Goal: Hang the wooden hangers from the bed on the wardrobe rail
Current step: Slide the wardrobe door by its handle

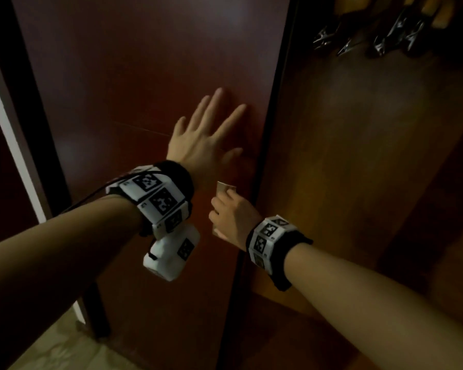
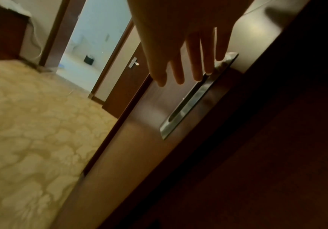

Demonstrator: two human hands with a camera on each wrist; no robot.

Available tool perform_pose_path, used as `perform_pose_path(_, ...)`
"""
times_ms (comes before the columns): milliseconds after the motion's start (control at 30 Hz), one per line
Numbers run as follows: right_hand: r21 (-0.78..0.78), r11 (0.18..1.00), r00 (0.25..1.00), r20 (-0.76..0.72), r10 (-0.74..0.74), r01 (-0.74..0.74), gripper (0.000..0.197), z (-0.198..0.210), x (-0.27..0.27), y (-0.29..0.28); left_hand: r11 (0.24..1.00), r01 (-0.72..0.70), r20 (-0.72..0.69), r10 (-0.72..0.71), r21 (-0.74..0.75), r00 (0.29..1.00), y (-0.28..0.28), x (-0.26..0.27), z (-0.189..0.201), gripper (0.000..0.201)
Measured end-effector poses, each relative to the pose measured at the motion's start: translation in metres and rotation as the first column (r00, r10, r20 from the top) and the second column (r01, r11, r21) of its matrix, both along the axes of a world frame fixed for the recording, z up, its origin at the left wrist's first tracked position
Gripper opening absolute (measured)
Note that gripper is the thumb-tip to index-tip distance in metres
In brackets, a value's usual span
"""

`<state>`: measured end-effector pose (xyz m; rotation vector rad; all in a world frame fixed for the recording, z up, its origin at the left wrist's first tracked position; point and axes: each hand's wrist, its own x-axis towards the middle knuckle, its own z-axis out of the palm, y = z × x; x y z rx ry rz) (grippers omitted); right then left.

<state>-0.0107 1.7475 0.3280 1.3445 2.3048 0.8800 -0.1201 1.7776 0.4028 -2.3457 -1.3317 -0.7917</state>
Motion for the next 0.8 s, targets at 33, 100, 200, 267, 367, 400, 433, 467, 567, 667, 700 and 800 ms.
perform_pose_path(33, -0.024, 1.0, 0.998, 0.054, -0.016, 0.018, 0.027, -0.007, 0.0, 0.005, 0.999, 0.04, -0.029, -0.039, 0.018, 0.999, 0.005, 0.006, -0.001, 0.067)
perform_pose_path(100, -0.033, 0.999, 0.986, 0.165, -0.032, 0.038, 0.035, -0.023, 0.006, 0.014, 0.997, 0.069, -0.092, -0.065, 0.046, 0.994, 0.015, 0.016, -0.003, 0.068)
perform_pose_path(200, -0.013, 0.998, 0.969, 0.243, -0.051, 0.056, 0.043, -0.03, 0.005, 0.019, 0.997, 0.043, -0.13, -0.035, 0.059, 0.991, 0.023, 0.023, -0.008, 0.071)
perform_pose_path(267, -0.027, 0.997, 0.972, 0.224, -0.069, 0.077, 0.047, -0.033, -0.001, 0.024, 0.998, 0.039, -0.138, -0.031, 0.056, 0.99, 0.025, 0.023, -0.01, 0.071)
perform_pose_path(367, -0.02, 0.995, 0.972, 0.219, -0.087, 0.093, 0.05, -0.035, -0.006, 0.027, 0.992, 0.056, -0.156, -0.038, 0.112, 0.987, 0.025, 0.019, -0.008, 0.065)
perform_pose_path(400, -0.017, 0.995, 0.975, 0.204, -0.091, 0.096, 0.051, -0.035, -0.005, 0.027, 0.99, 0.06, -0.167, -0.039, 0.125, 0.985, 0.024, 0.018, -0.006, 0.063)
perform_pose_path(433, -0.02, 0.994, 0.977, 0.19, -0.1, 0.105, 0.053, -0.035, -0.004, 0.026, 0.991, 0.061, -0.181, -0.039, 0.121, 0.983, 0.022, 0.018, -0.004, 0.061)
perform_pose_path(467, -0.022, 0.993, 0.978, 0.176, -0.11, 0.116, 0.054, -0.034, -0.002, 0.024, 0.993, 0.055, -0.196, -0.035, 0.101, 0.98, 0.021, 0.017, -0.003, 0.06)
perform_pose_path(567, -0.022, 0.991, 0.981, 0.144, -0.129, 0.133, 0.056, -0.032, 0.0, 0.018, 0.994, 0.057, -0.214, -0.036, 0.095, 0.976, 0.015, 0.02, 0.001, 0.058)
perform_pose_path(667, -0.035, 0.987, 0.98, 0.136, -0.148, 0.154, 0.057, -0.03, 0.007, 0.012, 0.995, 0.053, -0.247, -0.031, 0.085, 0.969, 0.011, 0.026, 0.002, 0.059)
perform_pose_path(700, -0.035, 0.987, 0.98, 0.129, -0.153, 0.159, 0.057, -0.03, 0.01, 0.009, 0.996, 0.046, -0.263, -0.024, 0.078, 0.964, 0.008, 0.029, 0.003, 0.059)
perform_pose_path(800, -0.033, 0.984, 0.98, 0.093, -0.174, 0.178, 0.057, -0.03, 0.021, 0.0, 0.997, 0.036, -0.298, -0.013, 0.071, 0.955, 0.0, 0.041, 0.005, 0.059)
